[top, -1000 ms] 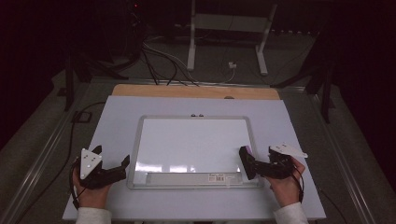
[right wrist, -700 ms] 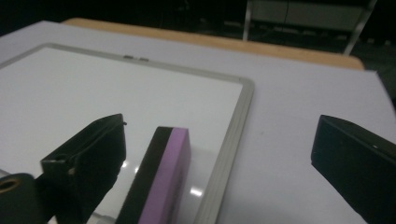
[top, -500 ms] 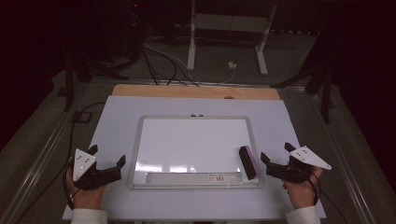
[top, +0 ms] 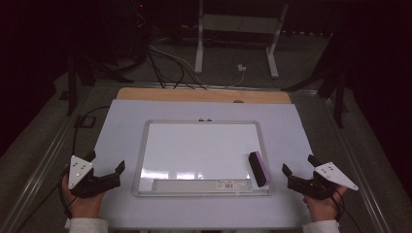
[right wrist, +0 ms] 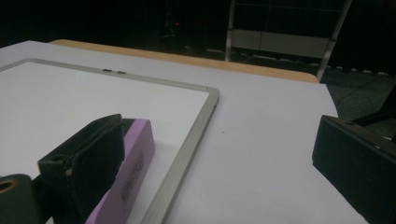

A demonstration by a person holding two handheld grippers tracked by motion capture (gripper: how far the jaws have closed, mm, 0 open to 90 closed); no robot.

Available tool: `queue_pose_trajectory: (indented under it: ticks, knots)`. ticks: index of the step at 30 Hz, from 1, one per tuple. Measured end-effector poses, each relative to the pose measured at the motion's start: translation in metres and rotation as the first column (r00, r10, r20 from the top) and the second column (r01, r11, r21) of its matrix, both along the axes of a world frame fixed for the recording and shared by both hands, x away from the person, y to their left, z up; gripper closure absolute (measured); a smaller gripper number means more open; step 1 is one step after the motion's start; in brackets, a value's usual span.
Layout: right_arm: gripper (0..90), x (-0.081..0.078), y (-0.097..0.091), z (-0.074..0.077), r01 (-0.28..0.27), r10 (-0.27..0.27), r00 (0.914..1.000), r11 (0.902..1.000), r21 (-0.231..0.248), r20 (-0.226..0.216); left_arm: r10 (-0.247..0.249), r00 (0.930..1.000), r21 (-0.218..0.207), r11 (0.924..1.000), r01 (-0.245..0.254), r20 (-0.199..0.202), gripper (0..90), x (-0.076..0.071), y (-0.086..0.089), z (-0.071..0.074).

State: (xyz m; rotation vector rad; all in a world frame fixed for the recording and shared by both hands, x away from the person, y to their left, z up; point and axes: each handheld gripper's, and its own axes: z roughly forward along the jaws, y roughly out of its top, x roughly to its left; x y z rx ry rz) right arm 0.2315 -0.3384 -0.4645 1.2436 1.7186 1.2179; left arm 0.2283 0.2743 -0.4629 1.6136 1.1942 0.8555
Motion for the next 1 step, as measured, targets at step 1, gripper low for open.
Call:
queue_pose_trajectory:
  ticks: [1]
  knots:
    - [3.2,0.0001,0.0,-0.0011,0.002,-0.002,1.0,1.0,0.0,0.0,0.002,1.0,-0.001,1.0,-0.002,-0.002,1.1,0.0002,0.0001,-0.0005]
